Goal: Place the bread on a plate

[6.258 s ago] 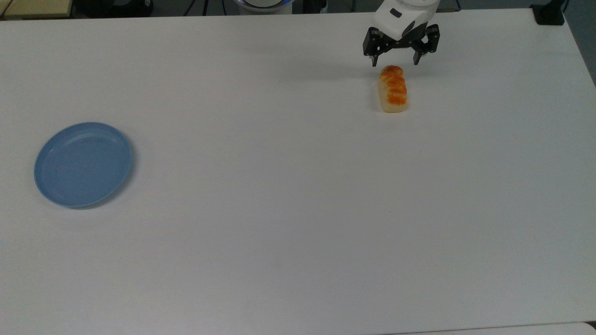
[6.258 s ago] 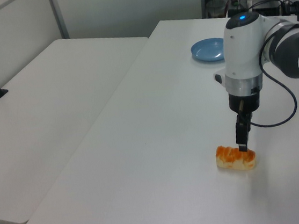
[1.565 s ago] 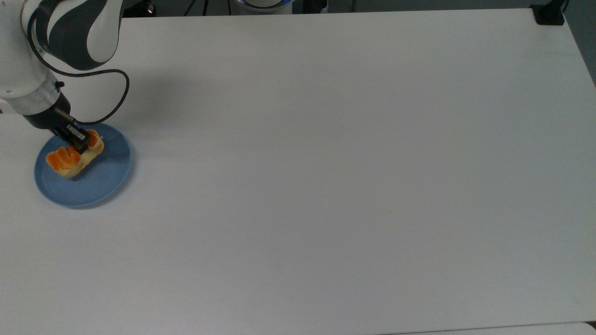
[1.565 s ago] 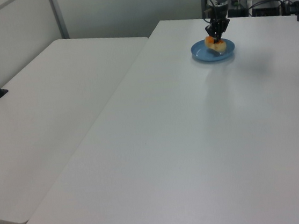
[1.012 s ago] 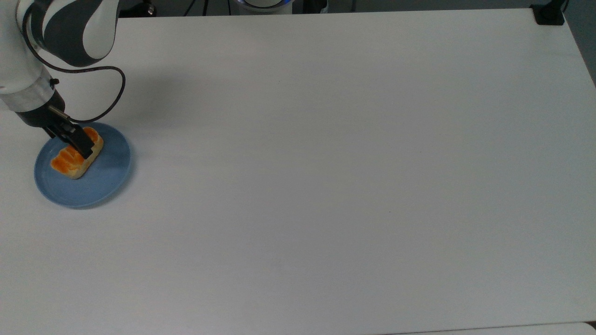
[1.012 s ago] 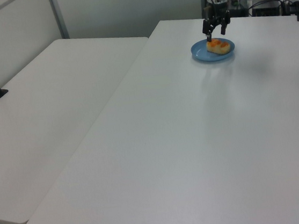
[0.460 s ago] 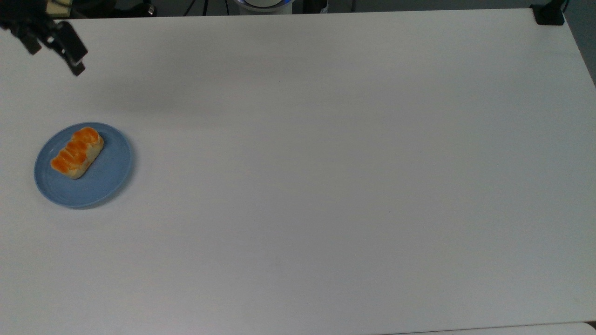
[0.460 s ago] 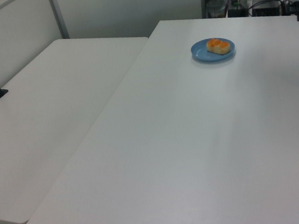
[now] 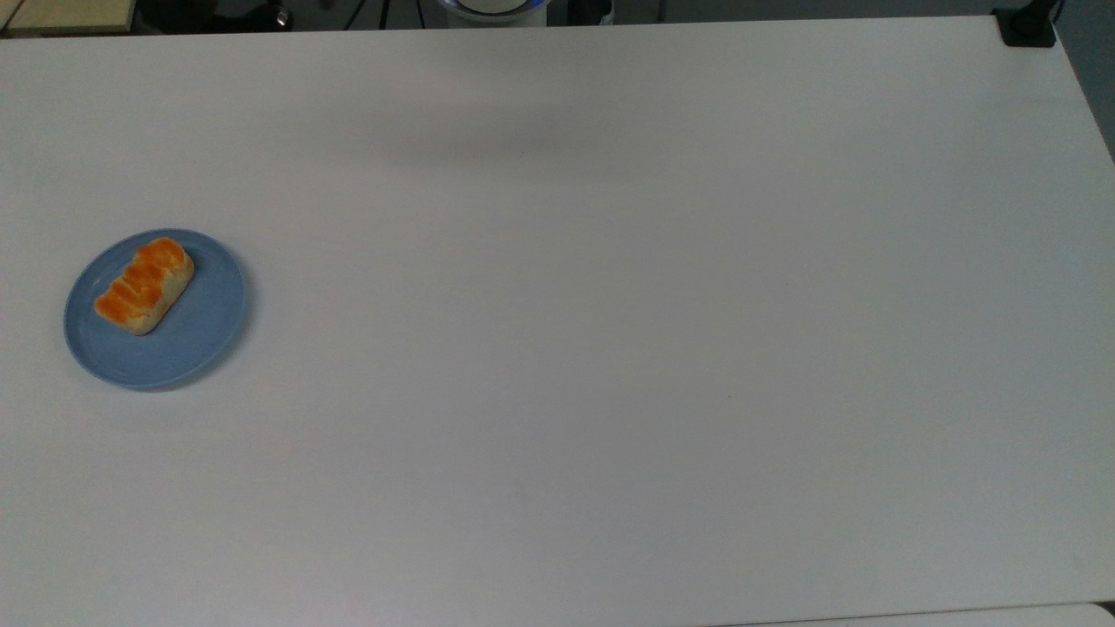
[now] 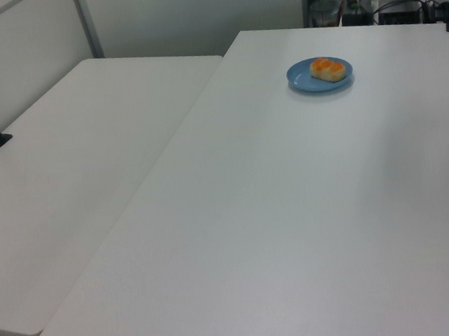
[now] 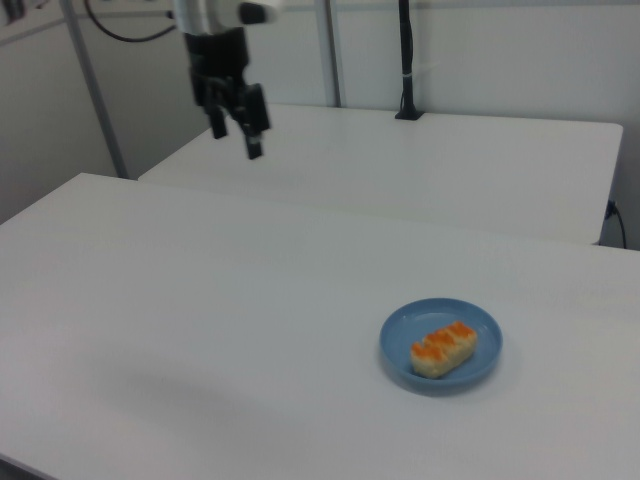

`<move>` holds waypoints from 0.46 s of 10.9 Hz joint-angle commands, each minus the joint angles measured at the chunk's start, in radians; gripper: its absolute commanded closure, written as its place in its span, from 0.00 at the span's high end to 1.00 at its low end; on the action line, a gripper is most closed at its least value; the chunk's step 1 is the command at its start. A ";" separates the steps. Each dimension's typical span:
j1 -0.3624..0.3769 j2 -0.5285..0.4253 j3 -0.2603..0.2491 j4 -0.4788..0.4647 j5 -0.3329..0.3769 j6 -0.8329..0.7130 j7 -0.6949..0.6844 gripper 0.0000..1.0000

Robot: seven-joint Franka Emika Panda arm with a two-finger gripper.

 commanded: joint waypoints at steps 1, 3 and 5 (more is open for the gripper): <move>0.206 -0.071 -0.112 -0.099 0.013 0.010 0.089 1.00; 0.340 -0.085 -0.219 -0.148 0.016 0.075 0.030 1.00; 0.352 -0.103 -0.227 -0.204 0.010 0.151 -0.074 1.00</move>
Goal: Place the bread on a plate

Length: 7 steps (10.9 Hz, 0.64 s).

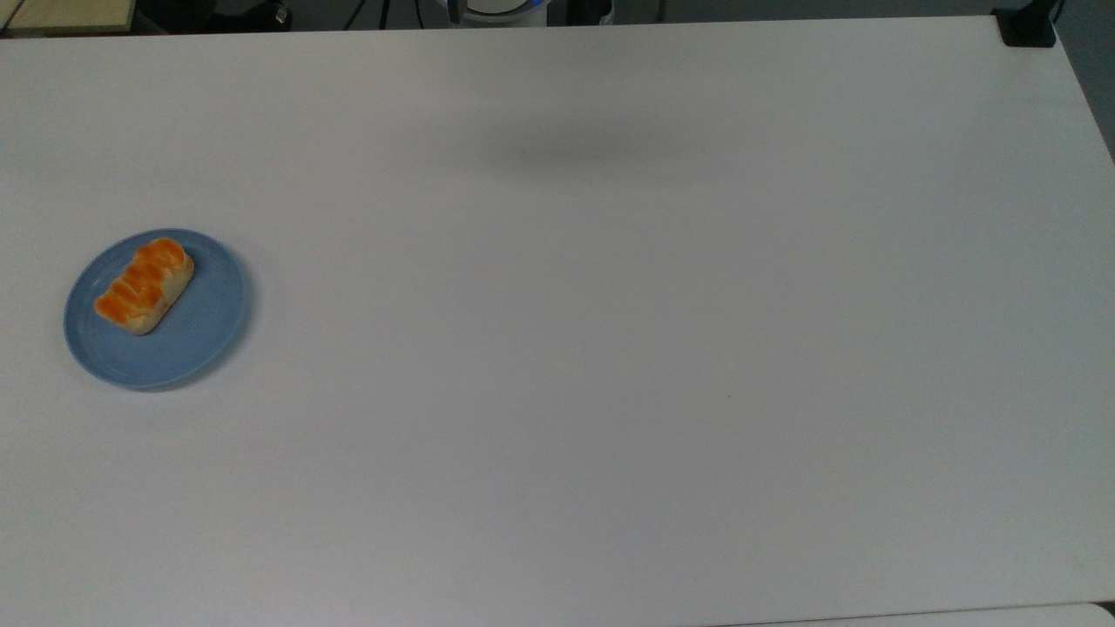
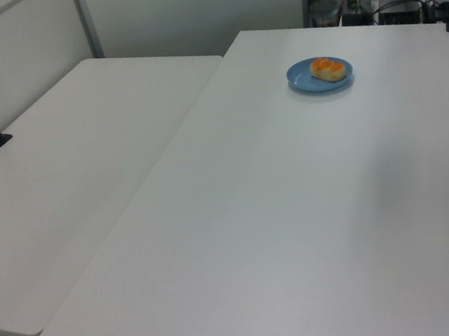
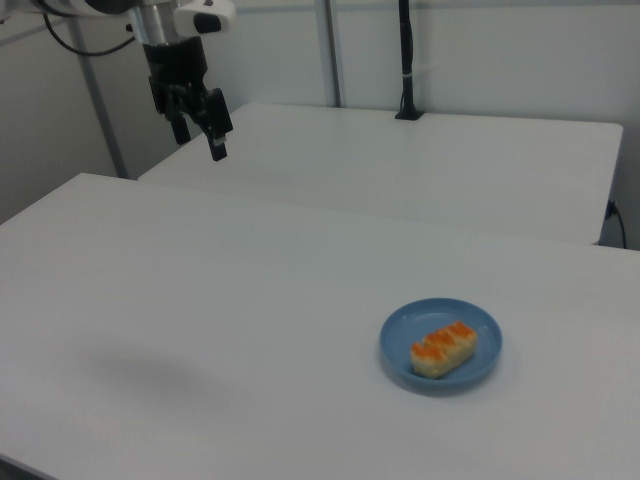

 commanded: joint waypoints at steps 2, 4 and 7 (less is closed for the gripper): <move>0.075 -0.060 -0.081 -0.114 0.010 0.103 -0.151 1.00; 0.062 -0.057 -0.081 -0.114 0.011 0.103 -0.163 1.00; 0.059 -0.054 -0.081 -0.129 -0.012 0.115 -0.214 1.00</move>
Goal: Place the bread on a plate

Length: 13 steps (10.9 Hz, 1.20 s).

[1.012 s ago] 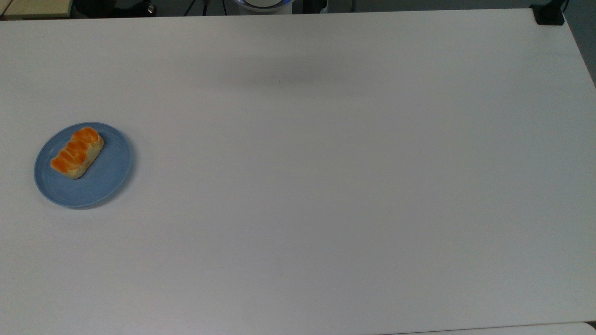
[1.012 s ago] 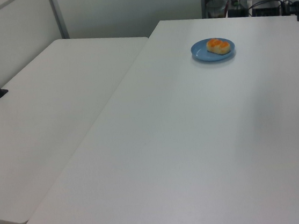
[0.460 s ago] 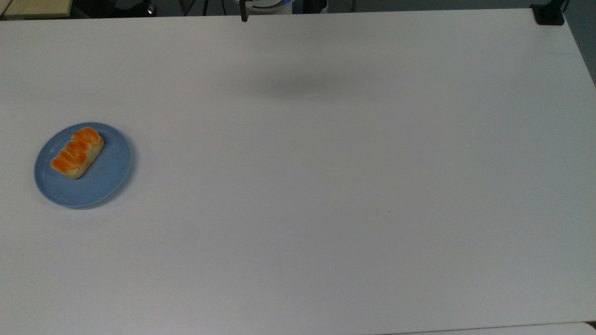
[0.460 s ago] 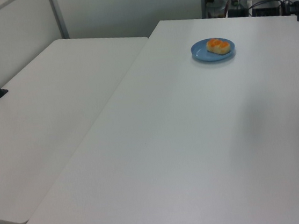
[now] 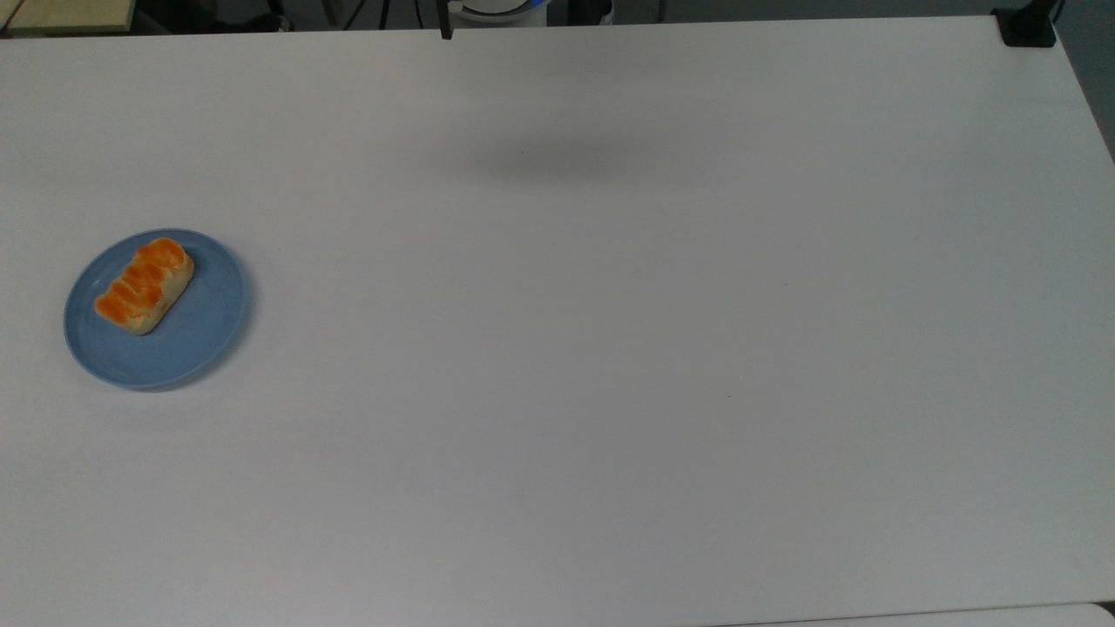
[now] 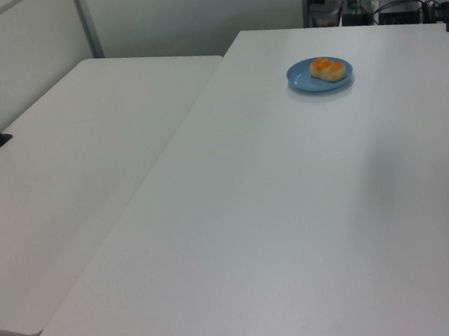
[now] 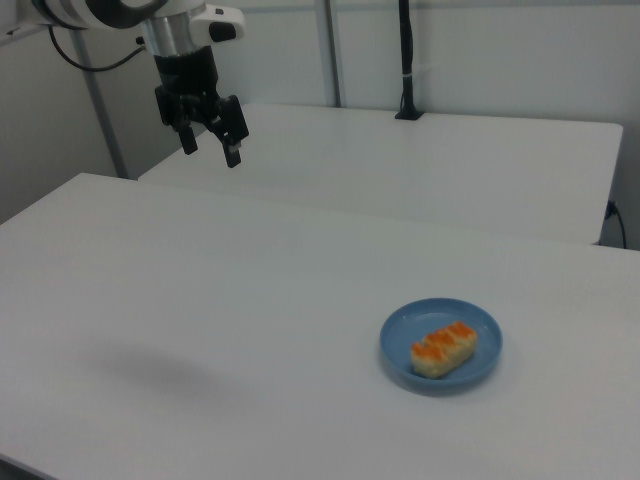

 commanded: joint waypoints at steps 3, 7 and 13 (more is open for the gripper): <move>0.012 -0.040 -0.017 -0.099 -0.078 0.089 -0.037 1.00; 0.004 -0.037 -0.017 -0.105 -0.073 0.126 -0.003 1.00; -0.011 -0.039 -0.016 -0.108 -0.052 0.106 0.000 1.00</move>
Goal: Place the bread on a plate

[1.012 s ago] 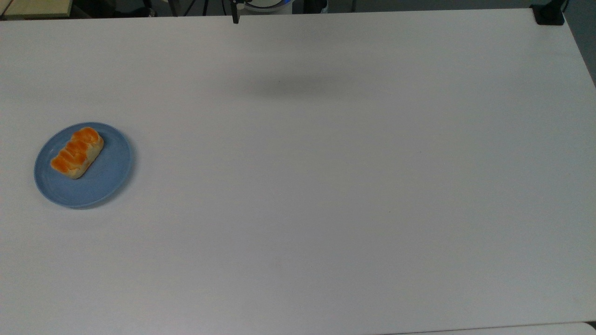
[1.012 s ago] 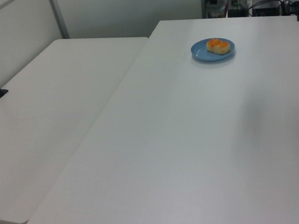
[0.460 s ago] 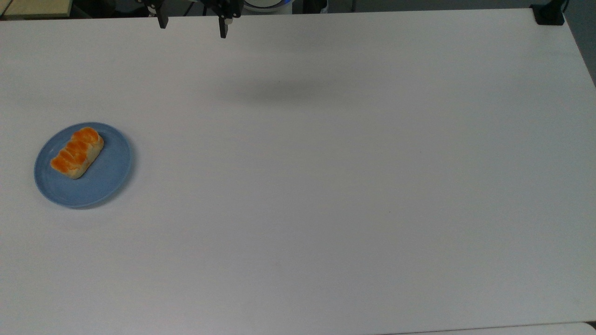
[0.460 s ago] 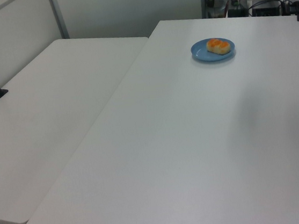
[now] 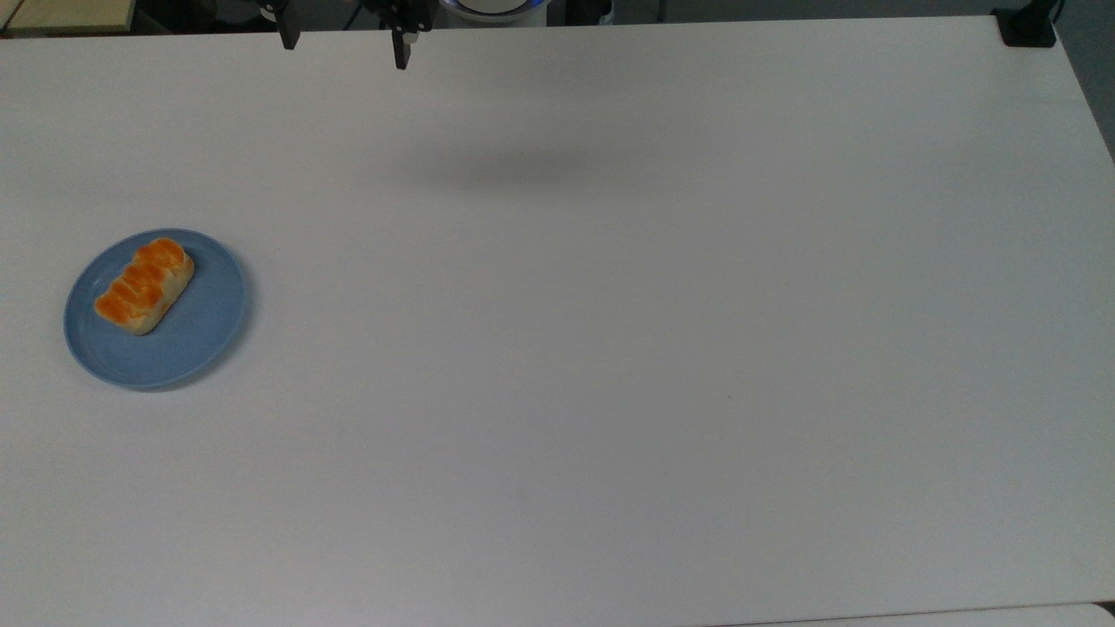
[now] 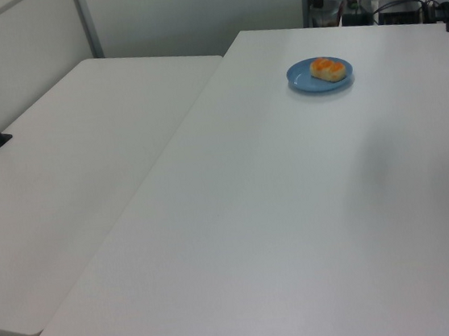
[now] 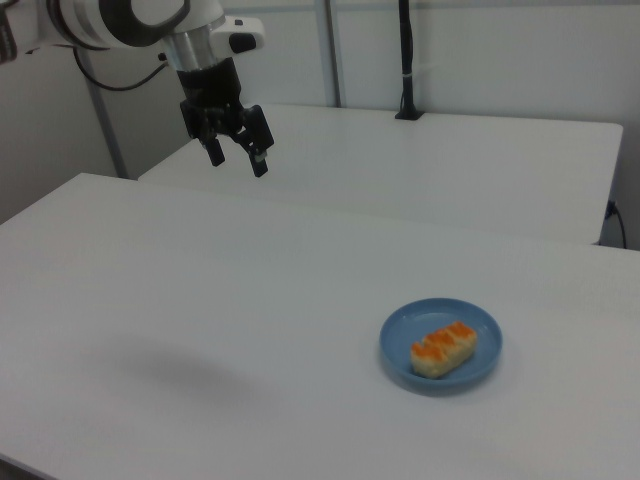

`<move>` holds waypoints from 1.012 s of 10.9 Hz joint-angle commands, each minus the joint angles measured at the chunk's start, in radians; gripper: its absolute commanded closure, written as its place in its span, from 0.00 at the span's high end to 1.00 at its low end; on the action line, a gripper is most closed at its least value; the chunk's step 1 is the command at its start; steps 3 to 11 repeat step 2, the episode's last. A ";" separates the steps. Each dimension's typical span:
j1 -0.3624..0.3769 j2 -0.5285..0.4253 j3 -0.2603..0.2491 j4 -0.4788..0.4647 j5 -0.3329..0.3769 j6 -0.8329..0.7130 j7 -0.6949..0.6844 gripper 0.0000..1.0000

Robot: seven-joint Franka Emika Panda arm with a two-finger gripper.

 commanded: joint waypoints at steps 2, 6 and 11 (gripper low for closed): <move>0.008 -0.035 -0.003 -0.046 0.013 0.007 0.017 1.00; 0.008 -0.035 -0.003 -0.046 0.013 0.007 0.017 1.00; 0.008 -0.035 -0.003 -0.046 0.013 0.007 0.017 1.00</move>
